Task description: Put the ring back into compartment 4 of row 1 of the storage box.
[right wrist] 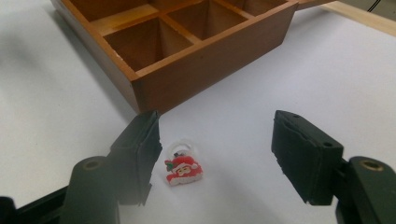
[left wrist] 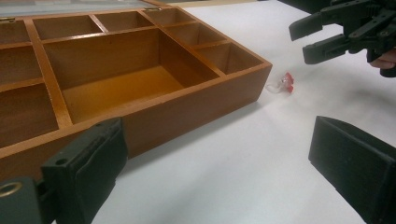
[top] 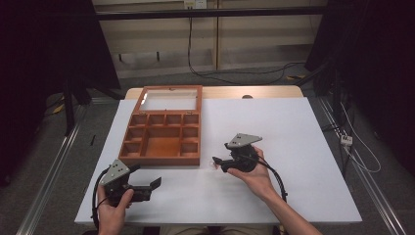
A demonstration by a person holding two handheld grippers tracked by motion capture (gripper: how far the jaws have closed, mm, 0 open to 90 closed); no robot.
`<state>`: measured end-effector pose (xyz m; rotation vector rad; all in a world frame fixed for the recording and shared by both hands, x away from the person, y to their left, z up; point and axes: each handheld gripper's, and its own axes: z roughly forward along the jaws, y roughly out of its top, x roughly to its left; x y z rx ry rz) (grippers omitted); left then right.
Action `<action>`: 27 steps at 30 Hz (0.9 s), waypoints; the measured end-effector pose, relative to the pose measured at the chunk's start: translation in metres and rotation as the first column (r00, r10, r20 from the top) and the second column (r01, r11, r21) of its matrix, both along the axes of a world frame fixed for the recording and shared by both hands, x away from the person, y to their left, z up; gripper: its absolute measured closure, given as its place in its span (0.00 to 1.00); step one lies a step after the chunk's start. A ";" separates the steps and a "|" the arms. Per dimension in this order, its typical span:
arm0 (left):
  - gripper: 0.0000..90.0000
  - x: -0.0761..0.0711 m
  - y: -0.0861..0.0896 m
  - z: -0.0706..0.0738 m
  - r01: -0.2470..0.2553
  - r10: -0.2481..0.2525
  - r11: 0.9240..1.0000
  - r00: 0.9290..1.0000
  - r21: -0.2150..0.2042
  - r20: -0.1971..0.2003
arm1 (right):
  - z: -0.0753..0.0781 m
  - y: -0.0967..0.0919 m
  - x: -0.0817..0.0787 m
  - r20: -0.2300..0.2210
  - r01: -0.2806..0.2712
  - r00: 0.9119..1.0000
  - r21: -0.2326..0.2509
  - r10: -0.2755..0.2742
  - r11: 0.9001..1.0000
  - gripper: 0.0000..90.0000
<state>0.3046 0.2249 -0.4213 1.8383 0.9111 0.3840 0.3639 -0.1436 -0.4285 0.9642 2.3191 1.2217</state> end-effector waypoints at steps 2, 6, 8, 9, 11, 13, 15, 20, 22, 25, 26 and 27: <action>0.05 0.000 0.000 0.000 0.000 0.000 1.000 1.000 -0.003 -0.001 | -0.001 0.001 0.000 -0.005 -0.008 1.000 -0.008 0.008 1.000 0.39; 0.05 0.000 -0.001 0.000 0.005 -0.005 1.000 1.000 0.001 -0.001 | -0.006 0.001 0.001 -0.021 -0.002 1.000 -0.016 0.001 1.000 0.37; 0.05 0.000 -0.001 -0.001 0.004 -0.004 1.000 1.000 -0.001 -0.004 | -0.007 0.001 0.001 -0.030 -0.005 1.000 -0.018 0.004 1.000 0.38; 0.05 0.001 -0.001 -0.001 0.002 -0.002 1.000 1.000 0.000 -0.005 | -0.008 0.002 0.002 -0.032 -0.008 0.999 -0.020 0.008 1.000 0.39; 0.05 0.001 -0.002 -0.002 0.004 -0.004 1.000 1.000 0.001 -0.013 | -0.010 0.003 0.002 -0.042 -0.018 0.999 -0.025 0.017 1.000 0.41; 0.05 0.001 -0.002 -0.002 0.005 -0.005 1.000 1.000 0.002 -0.010 | -0.012 0.006 0.001 -0.046 -0.033 0.998 -0.040 0.031 0.999 0.44; 0.05 0.000 -0.002 -0.001 0.005 -0.005 1.000 1.000 0.000 -0.009 | -0.013 0.008 0.000 -0.048 -0.046 0.998 -0.051 0.043 0.998 0.47; 0.05 0.000 -0.001 0.000 0.007 -0.007 1.000 1.000 0.005 -0.001 | -0.015 0.008 -0.001 -0.056 -0.058 0.997 -0.063 0.054 0.996 0.51; 0.05 0.000 0.000 0.000 0.007 -0.007 1.000 1.000 0.004 -0.003 | -0.017 0.009 -0.001 -0.065 -0.054 0.997 -0.061 0.050 0.997 0.53; 0.05 0.001 0.000 -0.001 0.008 -0.008 1.000 1.000 0.002 -0.007 | -0.019 0.010 -0.001 -0.074 -0.061 0.996 -0.072 0.055 0.996 0.55; 0.05 0.001 0.000 -0.002 0.009 -0.009 1.000 1.000 0.002 -0.010 | -0.020 0.011 0.000 -0.078 -0.060 0.995 -0.075 0.055 0.995 0.56; 0.05 0.001 -0.001 -0.002 0.012 -0.012 1.000 1.000 0.005 -0.015 | -0.022 0.012 0.000 -0.079 -0.063 0.995 -0.078 0.057 0.995 0.57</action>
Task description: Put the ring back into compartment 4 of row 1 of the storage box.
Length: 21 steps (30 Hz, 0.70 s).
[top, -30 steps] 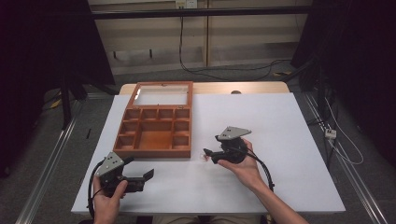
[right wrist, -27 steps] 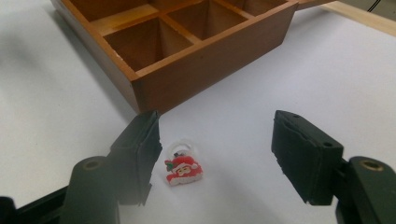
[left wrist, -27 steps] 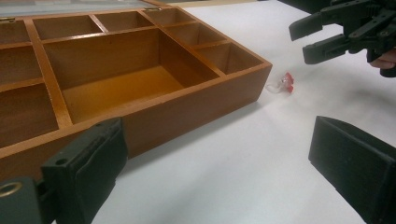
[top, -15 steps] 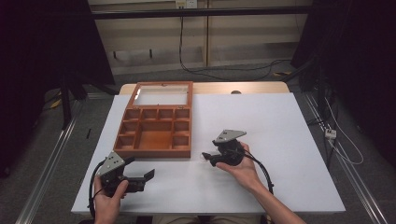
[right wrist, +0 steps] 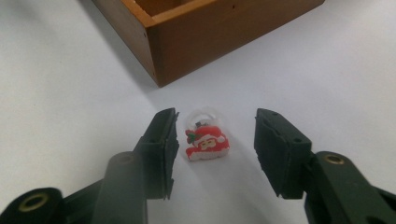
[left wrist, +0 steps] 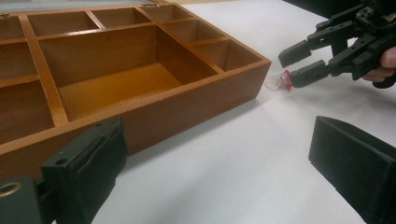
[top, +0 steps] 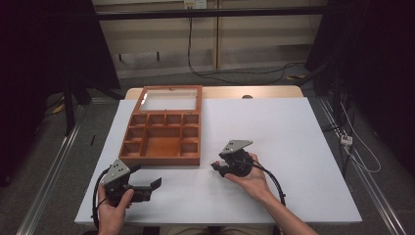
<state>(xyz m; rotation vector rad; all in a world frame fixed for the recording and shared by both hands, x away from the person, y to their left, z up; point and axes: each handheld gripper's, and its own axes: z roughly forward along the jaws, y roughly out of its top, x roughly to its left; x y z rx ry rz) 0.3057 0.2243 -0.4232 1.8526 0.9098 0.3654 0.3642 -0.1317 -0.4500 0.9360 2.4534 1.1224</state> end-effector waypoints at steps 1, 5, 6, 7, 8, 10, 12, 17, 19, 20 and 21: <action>0.05 0.000 -0.001 0.000 0.003 -0.003 1.000 1.000 -0.002 0.000 | -0.001 0.001 0.000 -0.002 -0.004 1.000 -0.002 0.004 1.000 0.58; 0.05 -0.001 -0.001 0.000 0.004 -0.004 1.000 1.000 0.000 0.002 | -0.003 0.003 0.001 -0.007 -0.015 1.000 -0.015 0.015 1.000 0.62; 0.05 -0.001 -0.001 0.000 0.004 -0.004 1.000 1.000 0.001 0.002 | -0.003 0.003 0.001 -0.007 -0.015 1.000 -0.018 0.015 1.000 0.63; 0.05 0.000 -0.001 0.000 0.004 -0.004 1.000 1.000 0.002 0.002 | -0.003 0.003 0.001 -0.008 -0.015 1.000 -0.020 0.015 1.000 0.63; 0.05 0.000 -0.001 0.000 0.003 -0.003 1.000 1.000 0.002 0.002 | -0.004 0.003 0.001 -0.010 -0.015 1.000 -0.020 0.015 1.000 0.64; 0.05 0.000 0.000 0.000 0.003 -0.003 1.000 1.000 0.002 0.003 | -0.004 0.004 0.001 -0.010 -0.018 1.000 -0.022 0.018 1.000 0.64; 0.05 0.000 -0.001 0.000 0.003 -0.003 1.000 1.000 -0.001 0.000 | -0.005 0.005 0.000 -0.016 -0.026 1.000 -0.022 0.025 0.999 0.64; 0.05 0.000 -0.001 0.000 0.002 -0.002 1.000 1.000 -0.003 -0.002 | -0.008 0.006 0.001 -0.016 -0.027 1.000 -0.033 0.026 0.999 0.66; 0.05 0.000 -0.001 0.000 0.003 -0.003 1.000 1.000 -0.002 -0.002 | -0.007 0.007 0.002 -0.017 -0.022 1.000 -0.032 0.021 0.999 0.67; 0.05 0.000 -0.001 0.000 0.003 -0.003 1.000 1.000 -0.001 0.001 | -0.007 0.007 0.002 -0.014 -0.018 1.000 -0.031 0.018 0.999 0.70; 0.05 0.000 -0.001 0.000 0.004 -0.004 1.000 1.000 -0.004 0.002 | -0.008 0.007 0.003 -0.016 -0.020 1.000 -0.029 0.019 0.999 0.72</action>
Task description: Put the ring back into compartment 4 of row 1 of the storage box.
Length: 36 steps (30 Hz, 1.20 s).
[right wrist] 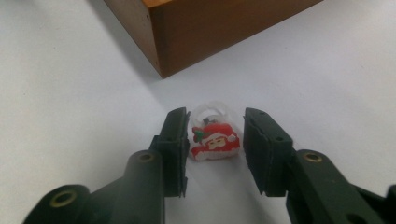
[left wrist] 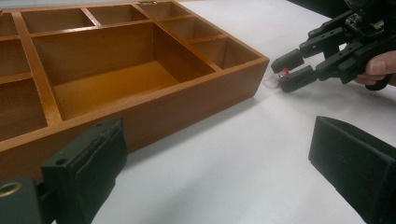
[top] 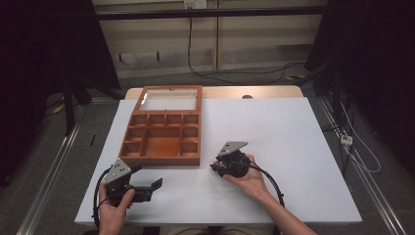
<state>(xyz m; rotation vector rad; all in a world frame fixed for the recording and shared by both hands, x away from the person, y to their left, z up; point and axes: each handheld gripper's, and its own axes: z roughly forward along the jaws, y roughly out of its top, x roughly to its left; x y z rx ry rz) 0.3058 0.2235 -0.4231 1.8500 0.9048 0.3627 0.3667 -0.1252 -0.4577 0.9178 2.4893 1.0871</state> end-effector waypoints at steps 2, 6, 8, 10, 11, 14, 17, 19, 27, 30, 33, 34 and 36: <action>0.05 0.000 0.001 0.000 0.000 0.000 1.000 1.000 0.003 0.001 | 0.000 0.000 0.000 -0.004 -0.005 1.000 0.006 0.005 1.000 0.75; 0.05 0.000 0.001 0.000 -0.001 0.001 1.000 1.000 -0.001 0.000 | 0.000 0.001 0.000 -0.001 -0.008 1.000 0.004 0.008 1.000 0.76; 0.05 -0.001 0.001 0.001 -0.001 0.001 1.000 1.000 -0.001 0.001 | 0.000 0.001 0.000 0.001 -0.009 1.000 0.004 0.009 1.000 0.77; 0.05 0.000 0.001 0.000 -0.003 0.003 1.000 1.000 -0.002 0.001 | 0.000 0.001 0.000 0.003 -0.008 1.000 0.004 0.008 1.000 0.77; 0.05 0.000 0.001 0.000 -0.002 0.002 1.000 1.000 -0.002 0.000 | 0.000 0.000 0.000 0.001 -0.007 1.000 0.007 0.007 1.000 0.77; 0.05 0.000 0.001 0.000 -0.002 0.002 1.000 1.000 0.002 -0.001 | 0.002 -0.001 0.000 0.008 -0.005 1.000 0.012 0.005 1.000 0.77; 0.05 0.000 0.001 0.000 -0.004 0.004 1.000 1.000 -0.002 -0.002 | 0.003 -0.003 0.000 0.010 -0.003 1.000 0.020 0.003 1.000 0.77; 0.05 0.000 0.001 0.000 -0.002 0.002 1.000 1.000 0.001 -0.001 | 0.003 -0.003 0.000 0.011 -0.001 1.000 0.022 0.001 1.000 0.77; 0.05 -0.001 0.001 0.001 -0.003 0.003 1.000 1.000 -0.003 0.002 | 0.006 -0.003 -0.002 0.017 -0.007 1.000 0.034 0.006 0.999 0.77; 0.05 -0.001 0.001 0.000 -0.006 0.006 1.000 1.000 -0.003 0.001 | 0.008 -0.004 -0.003 0.022 -0.006 1.000 0.046 0.005 0.999 0.77; 0.05 -0.001 0.001 0.001 -0.004 0.004 1.000 1.000 -0.001 0.002 | 0.011 -0.006 -0.003 0.028 -0.004 1.000 0.056 0.002 0.998 0.77; 0.05 -0.001 0.001 0.000 -0.006 0.006 1.000 1.000 -0.001 0.002 | 0.011 -0.007 -0.003 0.029 -0.003 1.000 0.059 0.001 0.998 0.77; 0.05 -0.001 0.001 0.000 -0.005 0.005 1.000 1.000 0.000 0.001 | 0.012 -0.008 -0.003 0.031 0.003 1.000 0.064 -0.005 0.998 0.77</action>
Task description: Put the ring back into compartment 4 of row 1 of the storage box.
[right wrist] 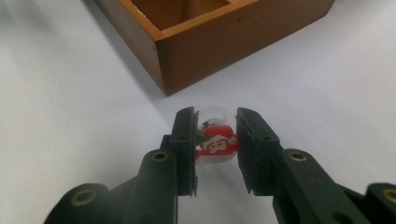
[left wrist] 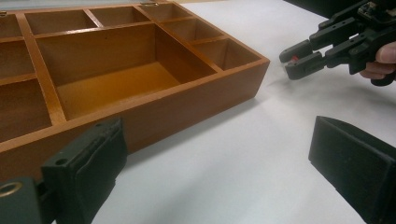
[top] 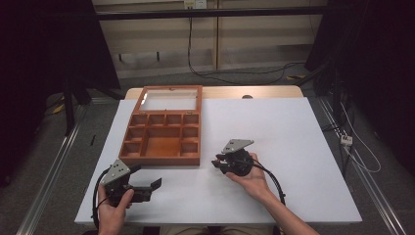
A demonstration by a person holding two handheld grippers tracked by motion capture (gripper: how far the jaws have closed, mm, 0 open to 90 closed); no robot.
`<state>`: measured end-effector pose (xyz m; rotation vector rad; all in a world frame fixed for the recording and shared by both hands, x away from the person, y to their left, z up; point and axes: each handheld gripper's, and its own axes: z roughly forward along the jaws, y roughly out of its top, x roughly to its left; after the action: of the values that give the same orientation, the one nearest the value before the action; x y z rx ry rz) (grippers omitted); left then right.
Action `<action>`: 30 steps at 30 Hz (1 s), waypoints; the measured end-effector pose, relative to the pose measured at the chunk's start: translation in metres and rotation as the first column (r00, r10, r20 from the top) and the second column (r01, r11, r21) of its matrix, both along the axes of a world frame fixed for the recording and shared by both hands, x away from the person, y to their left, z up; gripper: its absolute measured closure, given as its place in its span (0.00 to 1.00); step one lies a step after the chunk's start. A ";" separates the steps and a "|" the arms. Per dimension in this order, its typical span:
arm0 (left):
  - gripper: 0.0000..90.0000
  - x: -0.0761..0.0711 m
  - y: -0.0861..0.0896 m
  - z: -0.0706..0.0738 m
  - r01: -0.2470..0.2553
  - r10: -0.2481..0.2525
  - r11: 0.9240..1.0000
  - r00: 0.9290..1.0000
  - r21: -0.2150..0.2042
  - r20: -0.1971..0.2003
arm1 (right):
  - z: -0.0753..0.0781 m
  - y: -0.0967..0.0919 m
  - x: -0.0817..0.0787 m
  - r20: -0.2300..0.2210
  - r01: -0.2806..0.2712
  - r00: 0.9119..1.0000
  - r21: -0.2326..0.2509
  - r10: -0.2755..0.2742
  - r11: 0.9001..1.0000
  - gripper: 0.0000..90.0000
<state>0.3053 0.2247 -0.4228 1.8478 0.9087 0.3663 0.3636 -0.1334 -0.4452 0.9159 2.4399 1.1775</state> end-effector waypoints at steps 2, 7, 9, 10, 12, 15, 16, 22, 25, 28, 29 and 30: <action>0.05 0.000 0.000 0.000 0.000 0.000 1.000 1.000 -0.001 -0.001 | 0.001 -0.001 0.000 0.000 0.003 1.000 0.005 -0.003 1.000 0.77; 0.05 0.000 0.000 0.000 0.002 -0.002 1.000 1.000 0.000 0.001 | 0.004 -0.003 0.000 0.006 0.001 1.000 0.013 -0.001 1.000 0.77; 0.05 0.000 0.000 0.000 0.002 -0.002 1.000 1.000 -0.005 0.000 | 0.005 -0.002 -0.001 0.011 -0.005 1.000 0.008 0.005 1.000 0.77; 0.05 0.000 0.001 0.001 0.003 -0.003 1.000 1.000 -0.004 0.002 | 0.006 -0.002 -0.002 0.014 -0.008 1.000 0.008 0.008 1.000 0.77; 0.05 0.000 0.001 0.001 -0.001 0.001 1.000 1.000 -0.004 0.003 | 0.007 -0.003 -0.002 0.015 -0.009 1.000 0.016 0.008 1.000 0.77; 0.05 -0.001 0.000 0.001 0.002 -0.002 1.000 1.000 -0.001 0.003 | 0.008 -0.003 -0.003 0.016 -0.012 1.000 0.022 0.011 1.000 0.77; 0.05 -0.002 0.000 0.001 0.007 -0.007 1.000 1.000 -0.003 0.003 | 0.009 -0.003 -0.003 0.016 -0.013 1.000 0.024 0.012 1.000 0.77; 0.05 -0.001 -0.002 0.000 0.018 -0.018 1.000 1.000 -0.001 0.003 | 0.012 -0.005 0.000 0.022 -0.008 1.000 0.029 0.008 1.000 0.77; 0.05 -0.001 -0.001 0.000 0.009 -0.009 1.000 1.000 0.001 0.001 | 0.014 -0.007 0.003 0.019 -0.005 1.000 0.036 0.004 0.999 0.77; 0.05 -0.001 0.001 0.001 -0.003 0.003 1.000 1.000 0.000 0.004 | 0.016 -0.007 0.006 0.017 -0.006 1.000 0.040 0.006 0.999 0.77; 0.05 -0.001 0.001 0.001 -0.004 0.004 1.000 1.000 0.001 0.005 | 0.016 -0.007 0.006 0.018 -0.008 1.000 0.040 0.007 0.999 0.77; 0.05 -0.001 0.001 0.001 -0.004 0.004 1.000 1.000 0.001 0.005 | 0.017 -0.007 0.007 0.017 -0.007 1.000 0.038 0.007 0.999 0.77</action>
<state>0.3047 0.2259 -0.4219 1.8452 0.9091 0.3737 0.3710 -0.1404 -0.4285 0.9053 2.4174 1.2327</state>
